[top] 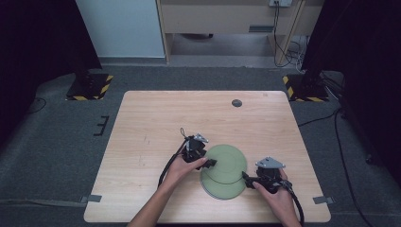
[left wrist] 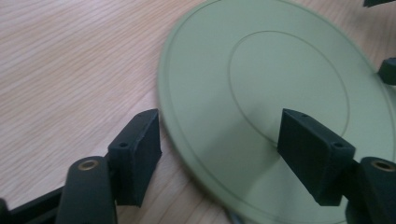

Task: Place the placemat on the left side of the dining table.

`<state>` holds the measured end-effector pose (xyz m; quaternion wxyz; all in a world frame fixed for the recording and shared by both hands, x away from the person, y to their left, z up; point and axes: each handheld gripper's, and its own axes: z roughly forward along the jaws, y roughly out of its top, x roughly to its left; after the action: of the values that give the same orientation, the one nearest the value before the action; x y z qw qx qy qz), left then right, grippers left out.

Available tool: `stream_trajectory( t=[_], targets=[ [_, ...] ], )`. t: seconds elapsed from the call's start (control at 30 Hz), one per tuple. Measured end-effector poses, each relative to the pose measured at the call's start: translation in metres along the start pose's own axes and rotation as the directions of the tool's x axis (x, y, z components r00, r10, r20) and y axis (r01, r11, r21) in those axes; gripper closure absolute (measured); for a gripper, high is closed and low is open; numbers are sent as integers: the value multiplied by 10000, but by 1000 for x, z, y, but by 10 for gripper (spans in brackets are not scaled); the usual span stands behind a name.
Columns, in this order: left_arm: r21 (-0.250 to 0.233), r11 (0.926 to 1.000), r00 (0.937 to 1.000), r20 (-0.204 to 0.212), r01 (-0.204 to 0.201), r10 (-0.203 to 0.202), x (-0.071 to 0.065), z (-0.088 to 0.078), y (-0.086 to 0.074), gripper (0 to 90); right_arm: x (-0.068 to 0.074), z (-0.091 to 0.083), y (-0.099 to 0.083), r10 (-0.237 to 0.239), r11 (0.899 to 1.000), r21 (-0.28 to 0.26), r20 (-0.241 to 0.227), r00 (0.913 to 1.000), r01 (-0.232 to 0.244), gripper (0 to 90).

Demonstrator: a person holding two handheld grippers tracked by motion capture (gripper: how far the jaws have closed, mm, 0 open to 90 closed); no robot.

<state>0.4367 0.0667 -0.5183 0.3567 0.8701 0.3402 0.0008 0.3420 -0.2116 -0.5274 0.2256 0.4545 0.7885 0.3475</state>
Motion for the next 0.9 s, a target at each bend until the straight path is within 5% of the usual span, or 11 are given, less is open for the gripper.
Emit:
stream_trajectory(
  t=[0.23, 0.43, 0.57, 0.67, 0.9],
  targets=[
    [-345, 9994, 9998, -204, 61, -68, -2, -5, 1, 350, -1, 1, 0, 48, 10000, 43, -2, 10000, -48, 151],
    [-1511, 9876, 9990, -28, 429, -438, -4, -21, 6, 488, -1, 1, 0, 74, 10000, 45, 2, 10000, -74, 143],
    [-1741, 9845, 9994, -246, 199, -246, -4, -26, 5, 634, -2, 1, 0, 86, 10000, 38, -4, 10000, -86, 134],
    [-2004, 9789, 9991, -46, 406, -424, -3, -28, 3, 724, -1, 1, 0, 68, 10000, 51, 20, 10000, -68, 135],
    [-2014, 9780, 9985, 242, 538, -499, -3, -26, 3, 775, -2, 2, 0, 70, 10000, 48, 21, 10000, -70, 126]
  ],
)
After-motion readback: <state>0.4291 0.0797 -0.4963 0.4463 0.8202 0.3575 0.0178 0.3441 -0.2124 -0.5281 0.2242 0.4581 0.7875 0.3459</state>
